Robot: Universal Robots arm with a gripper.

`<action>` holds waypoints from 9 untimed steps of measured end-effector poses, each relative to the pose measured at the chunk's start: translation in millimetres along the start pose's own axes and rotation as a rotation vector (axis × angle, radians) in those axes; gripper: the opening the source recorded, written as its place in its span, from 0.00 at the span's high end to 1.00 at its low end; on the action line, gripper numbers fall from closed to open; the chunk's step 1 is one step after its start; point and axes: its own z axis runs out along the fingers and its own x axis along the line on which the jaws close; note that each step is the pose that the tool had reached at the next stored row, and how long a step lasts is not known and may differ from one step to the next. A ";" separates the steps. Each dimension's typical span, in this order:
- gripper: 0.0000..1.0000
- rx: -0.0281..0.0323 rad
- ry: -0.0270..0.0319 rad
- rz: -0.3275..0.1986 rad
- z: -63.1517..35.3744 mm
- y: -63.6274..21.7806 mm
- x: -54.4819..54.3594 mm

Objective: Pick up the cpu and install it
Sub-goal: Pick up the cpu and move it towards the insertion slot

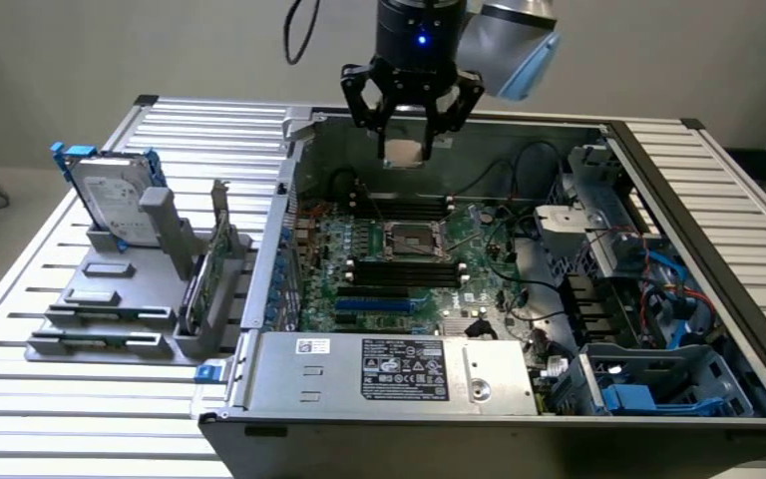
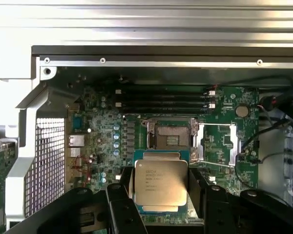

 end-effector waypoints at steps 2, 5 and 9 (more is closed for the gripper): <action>0.45 0.0000 0.0000 0.000 4.2 6.3 -3.2; 0.45 0.0001 0.0000 0.000 10.1 12.7 -8.2; 0.45 0.0003 0.0000 0.000 17.9 16.9 -14.3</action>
